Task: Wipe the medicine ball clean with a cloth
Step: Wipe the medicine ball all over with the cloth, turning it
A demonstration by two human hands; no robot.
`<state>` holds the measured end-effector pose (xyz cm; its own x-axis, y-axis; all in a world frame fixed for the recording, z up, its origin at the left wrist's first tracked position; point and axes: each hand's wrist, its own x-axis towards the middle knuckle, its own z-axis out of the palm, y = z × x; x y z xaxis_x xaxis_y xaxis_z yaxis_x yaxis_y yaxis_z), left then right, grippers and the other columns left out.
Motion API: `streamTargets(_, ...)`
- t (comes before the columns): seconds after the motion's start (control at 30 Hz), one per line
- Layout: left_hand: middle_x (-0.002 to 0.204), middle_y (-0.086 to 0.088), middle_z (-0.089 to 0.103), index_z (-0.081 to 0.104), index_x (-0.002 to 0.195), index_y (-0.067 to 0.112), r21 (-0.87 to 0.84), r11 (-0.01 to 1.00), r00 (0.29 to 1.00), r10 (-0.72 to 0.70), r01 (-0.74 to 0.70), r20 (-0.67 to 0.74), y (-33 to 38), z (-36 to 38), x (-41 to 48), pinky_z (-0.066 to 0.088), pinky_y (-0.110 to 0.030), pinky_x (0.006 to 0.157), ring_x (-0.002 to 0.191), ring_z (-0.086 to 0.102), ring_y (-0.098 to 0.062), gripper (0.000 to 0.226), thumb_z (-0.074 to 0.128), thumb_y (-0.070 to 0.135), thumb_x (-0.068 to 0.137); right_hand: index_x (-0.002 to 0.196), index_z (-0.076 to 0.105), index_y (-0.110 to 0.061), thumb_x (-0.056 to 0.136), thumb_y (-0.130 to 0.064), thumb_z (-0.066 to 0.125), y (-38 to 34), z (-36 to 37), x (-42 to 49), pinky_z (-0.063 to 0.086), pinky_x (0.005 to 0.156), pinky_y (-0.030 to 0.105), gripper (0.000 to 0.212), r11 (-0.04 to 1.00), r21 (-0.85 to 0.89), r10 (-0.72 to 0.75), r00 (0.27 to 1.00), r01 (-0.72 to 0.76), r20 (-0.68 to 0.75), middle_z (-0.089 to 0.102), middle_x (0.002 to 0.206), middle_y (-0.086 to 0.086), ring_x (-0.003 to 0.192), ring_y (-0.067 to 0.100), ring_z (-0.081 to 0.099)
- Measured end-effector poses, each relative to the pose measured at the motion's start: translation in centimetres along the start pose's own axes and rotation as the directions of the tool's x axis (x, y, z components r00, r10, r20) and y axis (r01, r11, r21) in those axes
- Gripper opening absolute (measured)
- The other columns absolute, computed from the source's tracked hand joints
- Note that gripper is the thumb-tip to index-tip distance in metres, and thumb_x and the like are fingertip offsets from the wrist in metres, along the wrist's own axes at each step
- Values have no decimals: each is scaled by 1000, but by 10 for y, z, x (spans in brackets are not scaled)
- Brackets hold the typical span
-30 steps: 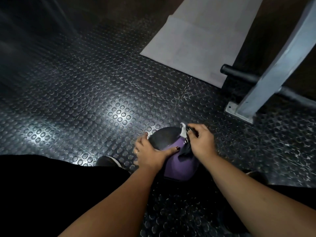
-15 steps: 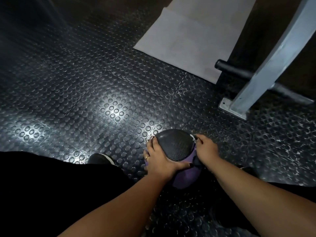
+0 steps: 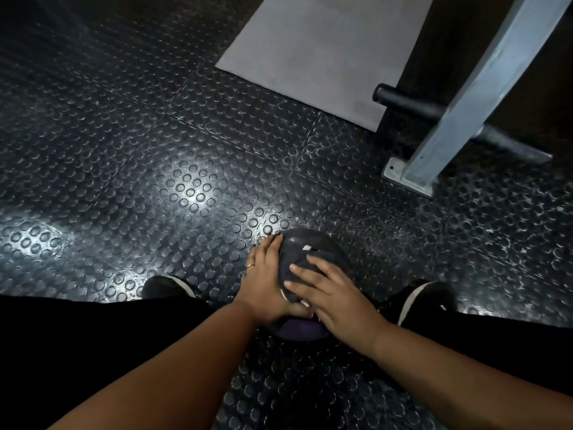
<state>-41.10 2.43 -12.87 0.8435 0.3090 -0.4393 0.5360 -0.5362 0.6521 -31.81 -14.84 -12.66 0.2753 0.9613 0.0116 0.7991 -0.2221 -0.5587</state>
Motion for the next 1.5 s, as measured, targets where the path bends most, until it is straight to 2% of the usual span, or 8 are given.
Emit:
streamTargets(0.27,162,6,7,4,158,19,-9,999,998,-53,52,-16,6,-2,5,11,-48,124,151,1,-17,156,72,80,32,133,55,-23,94,-22,39,-2,6,33,31,113,35,42,896,248,430,857,-368,-285,49,140,-6,134,17,36)
streamTargets(0.4,161,13,4,3,158,26,-19,995,995,-96,96,-3,9,-2,7,18,-54,122,151,0,-16,157,77,78,30,131,58,-20,95,-20,40,17,0,49,29,110,22,40,867,288,476,846,-406,-239,55,133,-2,126,14,43)
streamTargets(0.7,161,16,3,4,157,30,-31,994,994,-106,105,-32,9,5,4,18,-56,121,152,0,-19,161,71,92,24,126,63,-20,93,-11,45,51,-5,68,46,93,30,38,709,384,670,735,-591,-105,65,118,7,106,23,59)
streamTargets(0.97,161,20,0,2,155,38,73,997,999,-9,7,32,8,7,-6,21,-64,117,152,-2,-18,155,79,83,29,123,60,-3,98,-6,44,95,2,45,43,87,31,31,129,593,875,373,-795,309,59,125,21,112,32,55)
streamTargets(1.07,161,20,-1,4,155,39,108,993,998,34,-40,59,11,7,-5,19,-67,116,152,-5,-16,153,79,83,30,106,64,-2,100,-10,38,93,5,31,43,67,30,28,-255,662,855,155,-704,495,62,96,19,86,33,57)
streamTargets(1.13,160,22,-3,3,155,40,134,990,997,43,-51,66,17,10,-7,18,-68,116,151,-7,-15,151,78,83,31,102,64,-7,101,-15,36,91,3,28,42,68,33,29,-338,637,815,123,-693,567,57,84,14,74,27,53)
streamTargets(1.27,160,20,-2,3,155,38,166,986,997,10,-24,83,25,9,1,12,-63,119,150,-8,-13,152,83,78,32,117,63,-5,94,-3,42,92,3,36,44,67,28,32,-176,709,871,227,-683,435,63,87,10,82,24,58)
streamTargets(1.5,158,21,-1,3,155,36,185,983,995,1,-19,98,29,10,3,17,-68,116,151,-4,-20,156,80,81,27,117,67,-25,95,-10,44,38,-33,35,43,61,27,35,443,385,864,500,-810,59,70,89,13,70,25,60)
